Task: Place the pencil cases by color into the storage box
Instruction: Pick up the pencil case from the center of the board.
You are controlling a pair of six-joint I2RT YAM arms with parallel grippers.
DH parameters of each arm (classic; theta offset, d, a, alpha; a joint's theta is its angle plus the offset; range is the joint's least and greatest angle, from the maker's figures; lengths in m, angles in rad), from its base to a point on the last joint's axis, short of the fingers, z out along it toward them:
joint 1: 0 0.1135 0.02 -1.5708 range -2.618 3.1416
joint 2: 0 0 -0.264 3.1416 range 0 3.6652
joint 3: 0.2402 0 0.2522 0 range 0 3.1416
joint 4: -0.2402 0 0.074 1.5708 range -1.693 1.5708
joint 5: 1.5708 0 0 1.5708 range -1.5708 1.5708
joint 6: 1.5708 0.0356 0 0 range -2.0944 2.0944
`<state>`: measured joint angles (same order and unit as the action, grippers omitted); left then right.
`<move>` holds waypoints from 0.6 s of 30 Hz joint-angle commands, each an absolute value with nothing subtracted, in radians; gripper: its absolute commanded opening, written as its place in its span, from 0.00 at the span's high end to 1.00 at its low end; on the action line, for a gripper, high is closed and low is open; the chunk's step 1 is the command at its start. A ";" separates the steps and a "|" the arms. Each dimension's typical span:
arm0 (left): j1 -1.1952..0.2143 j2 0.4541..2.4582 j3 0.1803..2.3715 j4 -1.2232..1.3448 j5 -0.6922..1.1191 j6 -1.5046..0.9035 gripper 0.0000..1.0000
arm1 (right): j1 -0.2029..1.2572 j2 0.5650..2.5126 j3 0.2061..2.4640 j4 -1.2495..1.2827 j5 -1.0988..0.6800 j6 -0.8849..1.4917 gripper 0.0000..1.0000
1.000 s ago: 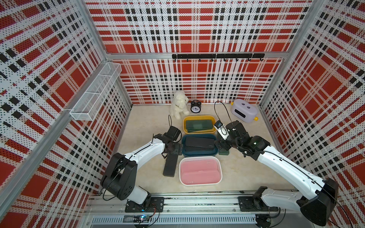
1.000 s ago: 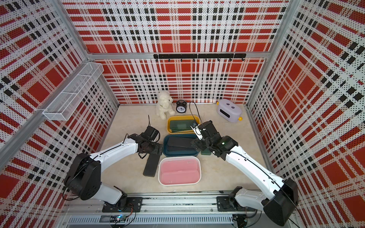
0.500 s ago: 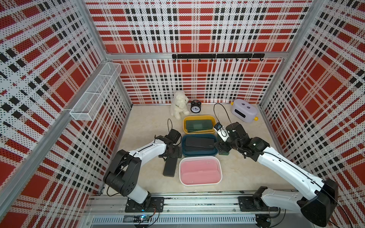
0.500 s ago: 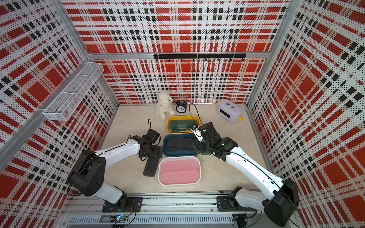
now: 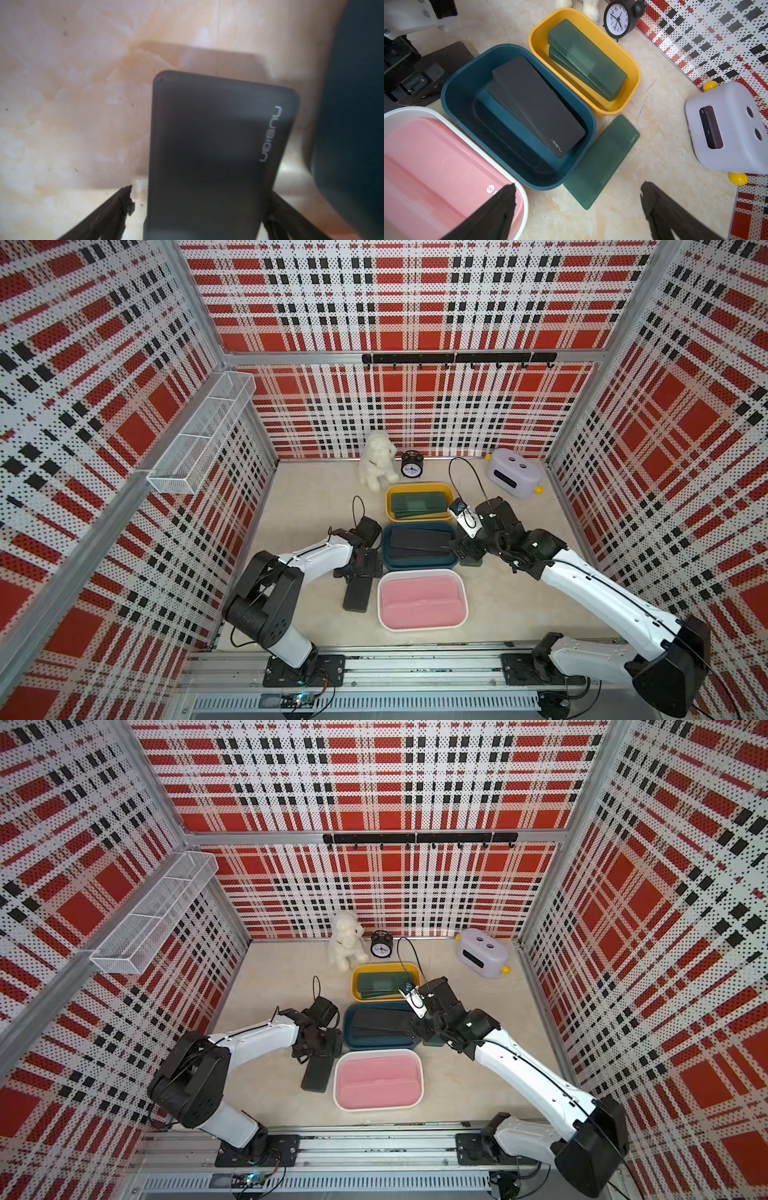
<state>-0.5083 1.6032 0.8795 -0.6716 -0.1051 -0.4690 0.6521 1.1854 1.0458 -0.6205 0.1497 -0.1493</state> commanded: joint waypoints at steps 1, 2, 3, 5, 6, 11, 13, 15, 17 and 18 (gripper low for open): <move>-0.520 1.625 0.867 -0.660 -0.097 -0.479 0.06 | 0.644 1.183 1.031 -0.595 0.139 -0.158 0.00; -0.520 1.627 0.868 -0.660 -0.098 -0.480 0.10 | 0.643 1.184 1.030 -0.594 0.138 -0.158 0.00; -0.520 1.627 0.869 -0.660 -0.101 -0.484 0.14 | 0.643 1.184 1.030 -0.594 0.139 -0.158 0.00; -0.520 1.625 0.870 -0.661 -0.106 -0.486 0.24 | 0.643 1.184 1.030 -0.594 0.139 -0.160 0.00; -0.520 1.623 0.871 -0.660 -0.110 -0.489 0.28 | 0.644 1.185 1.031 -0.592 0.139 -0.160 0.00; -0.520 1.590 0.865 -0.661 -0.123 -0.509 0.41 | 0.643 1.180 1.029 -0.594 0.137 -0.160 0.00; -0.520 1.564 0.868 -0.663 -0.141 -0.522 0.44 | 0.643 1.177 1.027 -0.594 0.138 -0.159 0.00; -0.520 1.532 0.874 -0.663 -0.161 -0.536 0.44 | 0.642 1.175 1.027 -0.594 0.138 -0.158 0.00; -0.520 1.494 0.884 -0.663 -0.183 -0.545 0.44 | 0.643 1.174 1.026 -0.593 0.137 -0.158 0.00; -0.520 1.475 0.891 -0.664 -0.194 -0.545 0.43 | 0.641 1.175 1.026 -0.592 0.136 -0.158 0.00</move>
